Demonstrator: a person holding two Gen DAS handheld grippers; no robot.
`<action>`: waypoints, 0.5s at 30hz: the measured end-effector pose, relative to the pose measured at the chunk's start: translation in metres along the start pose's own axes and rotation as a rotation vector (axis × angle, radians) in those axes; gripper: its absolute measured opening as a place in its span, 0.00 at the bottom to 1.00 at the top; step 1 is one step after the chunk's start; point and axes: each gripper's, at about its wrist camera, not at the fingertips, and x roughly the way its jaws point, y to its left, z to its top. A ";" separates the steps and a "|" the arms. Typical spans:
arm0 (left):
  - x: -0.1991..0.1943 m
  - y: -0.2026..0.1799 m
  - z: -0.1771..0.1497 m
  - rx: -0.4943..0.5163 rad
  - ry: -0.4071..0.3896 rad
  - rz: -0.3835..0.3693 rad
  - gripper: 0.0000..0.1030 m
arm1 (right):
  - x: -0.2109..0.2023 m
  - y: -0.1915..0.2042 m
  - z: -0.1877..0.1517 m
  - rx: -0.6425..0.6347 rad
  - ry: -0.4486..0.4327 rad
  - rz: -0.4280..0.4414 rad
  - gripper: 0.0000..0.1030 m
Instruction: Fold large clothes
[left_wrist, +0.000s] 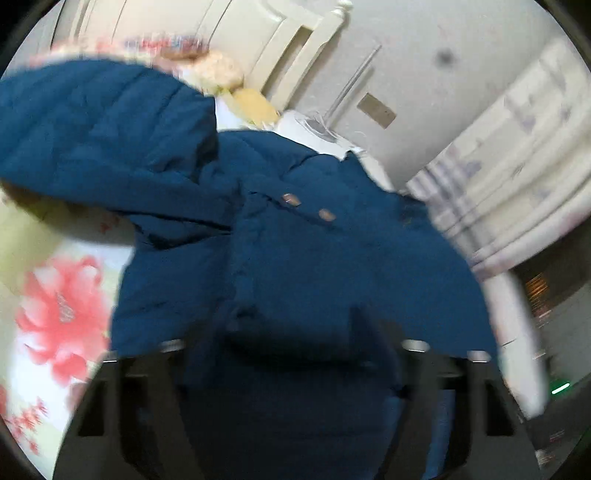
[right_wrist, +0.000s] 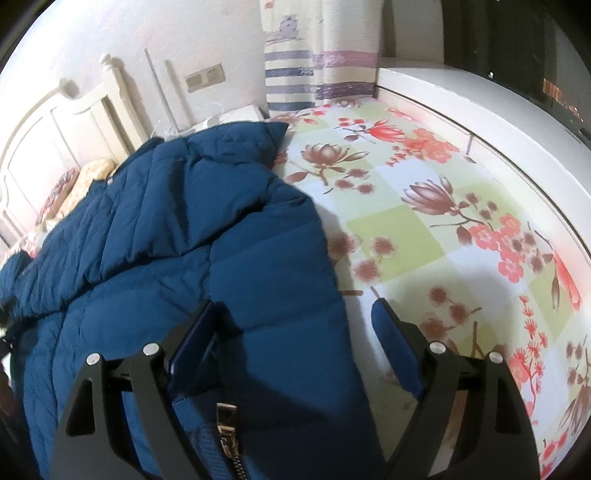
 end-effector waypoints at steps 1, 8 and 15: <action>-0.002 0.008 -0.003 -0.029 -0.015 -0.012 0.37 | -0.003 -0.003 0.000 0.017 -0.012 0.001 0.82; -0.007 0.043 -0.006 -0.171 -0.031 -0.124 0.25 | -0.005 0.012 0.025 -0.060 -0.037 -0.040 0.74; -0.008 0.045 -0.008 -0.185 -0.030 -0.144 0.26 | 0.045 0.062 0.057 -0.313 0.058 -0.207 0.74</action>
